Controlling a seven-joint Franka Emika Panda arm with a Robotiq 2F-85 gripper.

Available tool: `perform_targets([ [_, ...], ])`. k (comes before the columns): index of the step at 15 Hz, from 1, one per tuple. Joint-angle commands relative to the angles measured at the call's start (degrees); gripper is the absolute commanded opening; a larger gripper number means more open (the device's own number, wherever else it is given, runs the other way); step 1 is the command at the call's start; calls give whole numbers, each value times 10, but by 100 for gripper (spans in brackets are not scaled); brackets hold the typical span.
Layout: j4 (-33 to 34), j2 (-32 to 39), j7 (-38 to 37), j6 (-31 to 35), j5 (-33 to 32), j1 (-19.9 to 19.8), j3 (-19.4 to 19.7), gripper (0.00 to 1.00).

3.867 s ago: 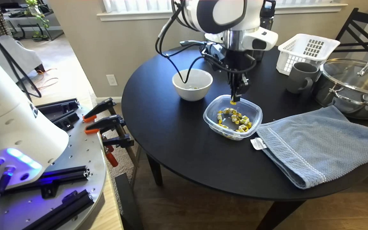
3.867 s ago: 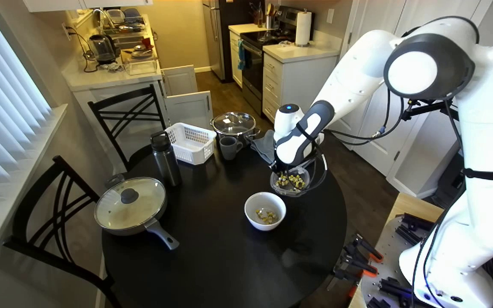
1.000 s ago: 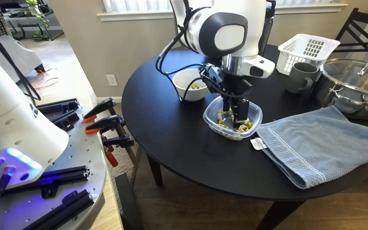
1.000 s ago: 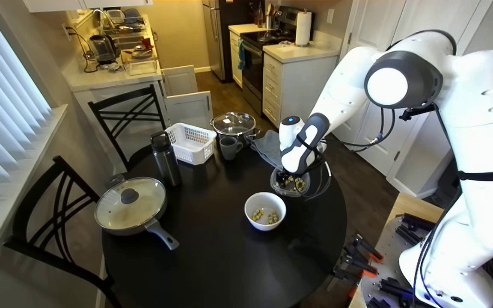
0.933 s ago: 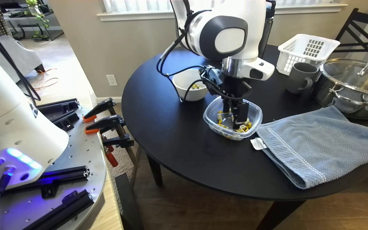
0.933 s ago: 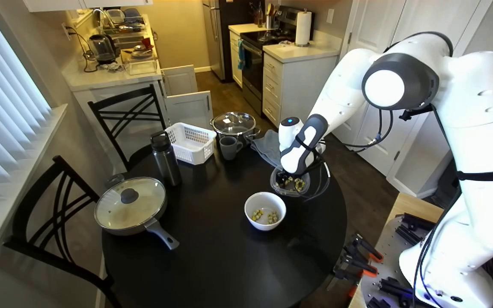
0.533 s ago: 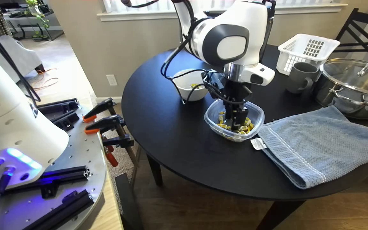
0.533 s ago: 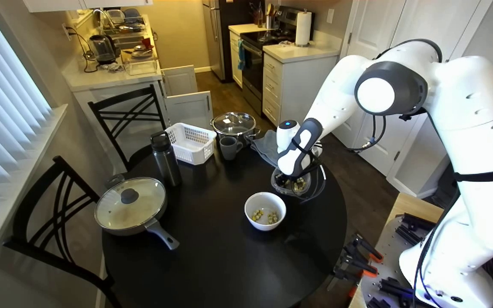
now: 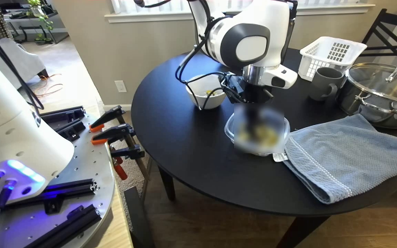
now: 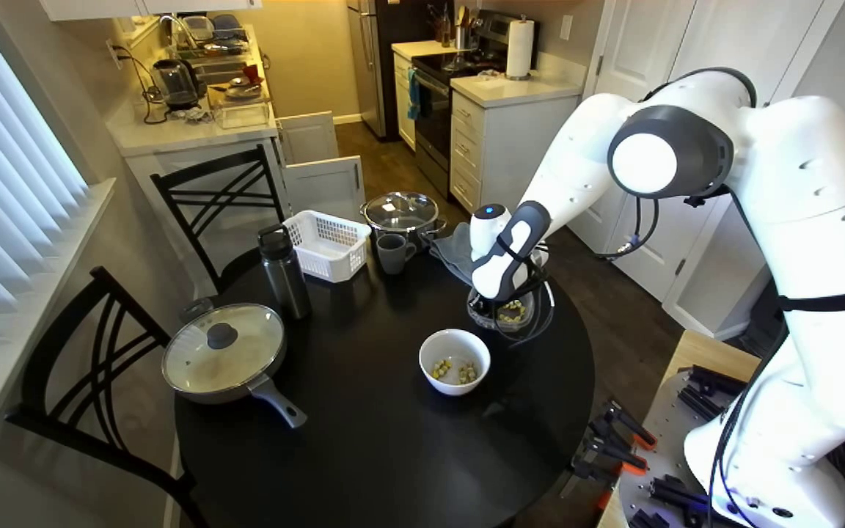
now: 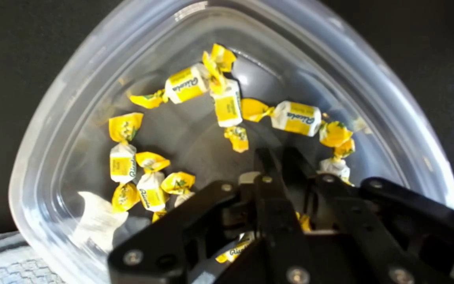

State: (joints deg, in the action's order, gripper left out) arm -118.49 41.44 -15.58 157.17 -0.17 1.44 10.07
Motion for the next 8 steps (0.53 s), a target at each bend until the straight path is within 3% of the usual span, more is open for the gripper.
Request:
perform_targets([
  [1,-2,-8,4,-14,12,-3,-9,0],
  [5,-5,-15,9,-10,11,-3,-14,0],
  [6,-9,-18,8,-5,9,-2,-13,26],
  [8,-22,-32,8,7,2,4,-6,31],
])
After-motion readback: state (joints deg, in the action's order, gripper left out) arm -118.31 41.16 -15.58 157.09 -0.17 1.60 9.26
